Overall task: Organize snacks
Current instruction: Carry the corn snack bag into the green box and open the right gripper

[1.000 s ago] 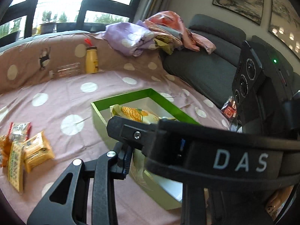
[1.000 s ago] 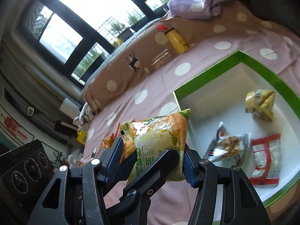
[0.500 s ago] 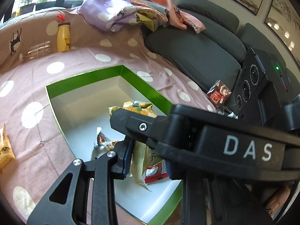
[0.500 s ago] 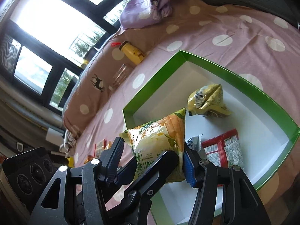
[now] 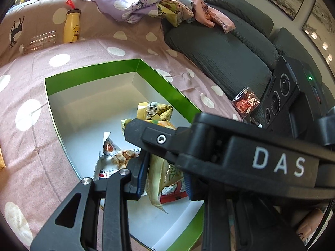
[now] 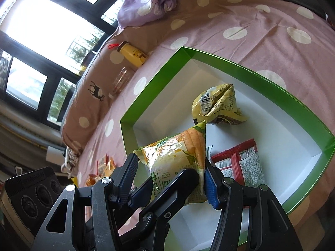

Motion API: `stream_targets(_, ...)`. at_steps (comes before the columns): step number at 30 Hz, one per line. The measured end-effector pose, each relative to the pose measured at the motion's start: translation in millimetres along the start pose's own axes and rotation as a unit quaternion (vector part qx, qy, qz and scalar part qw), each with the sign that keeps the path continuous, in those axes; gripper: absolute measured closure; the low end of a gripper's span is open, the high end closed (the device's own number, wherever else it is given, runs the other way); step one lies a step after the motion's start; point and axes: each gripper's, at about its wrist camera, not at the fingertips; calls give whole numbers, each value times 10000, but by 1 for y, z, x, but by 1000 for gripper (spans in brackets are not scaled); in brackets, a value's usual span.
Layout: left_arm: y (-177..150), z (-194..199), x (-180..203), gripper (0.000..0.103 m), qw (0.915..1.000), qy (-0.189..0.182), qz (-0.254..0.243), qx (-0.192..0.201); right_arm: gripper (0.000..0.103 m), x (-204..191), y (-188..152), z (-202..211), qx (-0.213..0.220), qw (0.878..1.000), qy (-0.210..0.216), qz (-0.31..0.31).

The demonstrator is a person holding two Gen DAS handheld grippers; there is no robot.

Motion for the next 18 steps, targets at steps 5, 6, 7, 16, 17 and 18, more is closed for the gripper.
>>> stream_targets(5,-1,-4,-5,76,9999,3,114,-84,42,1,-1,-3,-86,9999,-88,-45)
stream_targets(6,-1,-4,-5,76,9999,19,112,-81,42,2,-1,-5,-100,9999,-87,-58)
stream_targets(7,0,-4,-4,76,9999,28,108,-88,42,2,-1,-5,-110,9999,-75,-70)
stream_targets(16,1,-11,-4,76,9995,205,127,-180,42,9,0,-9,-159,9996,-27,-240)
stream_targets(17,1,-12,-4,76,9994,244,133,-184,42,10,0,-10,-169,9995,-34,-270)
stream_targets(18,1,-13,-3,76,9993,282,143,-196,42,12,0,-10,-175,9994,-43,-285)
Point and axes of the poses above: each gripper's, at about its wrist camera, not at the fingertips, and z roughly against the way its jaws point, x to its right, y to its top
